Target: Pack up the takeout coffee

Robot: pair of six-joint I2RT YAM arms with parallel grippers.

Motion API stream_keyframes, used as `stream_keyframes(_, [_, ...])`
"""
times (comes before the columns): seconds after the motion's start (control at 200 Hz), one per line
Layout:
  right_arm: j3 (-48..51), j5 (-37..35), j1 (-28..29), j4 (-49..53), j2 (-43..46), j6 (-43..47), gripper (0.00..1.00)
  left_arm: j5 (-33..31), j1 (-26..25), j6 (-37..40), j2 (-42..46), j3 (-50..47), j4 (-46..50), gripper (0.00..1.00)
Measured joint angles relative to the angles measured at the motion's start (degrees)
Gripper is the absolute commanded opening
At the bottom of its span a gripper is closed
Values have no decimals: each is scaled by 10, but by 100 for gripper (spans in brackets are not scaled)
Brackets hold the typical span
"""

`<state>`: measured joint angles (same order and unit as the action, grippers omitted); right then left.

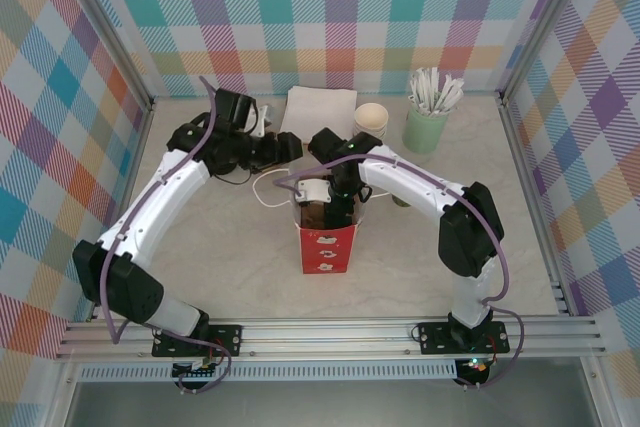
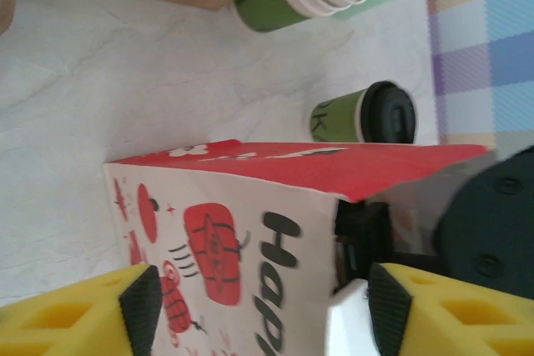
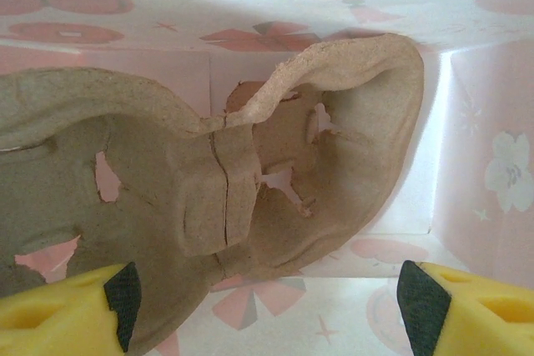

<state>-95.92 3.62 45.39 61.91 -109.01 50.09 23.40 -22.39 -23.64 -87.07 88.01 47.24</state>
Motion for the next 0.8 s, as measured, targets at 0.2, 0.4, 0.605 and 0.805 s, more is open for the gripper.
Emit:
stream_keyframes(0.2, [4,-11,2,1,0,3,82,-6,0,10,-37,17,13,58])
stream_keyframes(0.4, [12,-20,5,3,0,4,81,-10,0,10,-41,24,13,54])
stream_keyframes(0.605, [13,-28,6,7,-10,4,81,-10,0,9,-43,28,11,45])
stream_keyframes(0.805, [13,-27,9,7,-42,4,81,-9,0,5,-43,28,7,40])
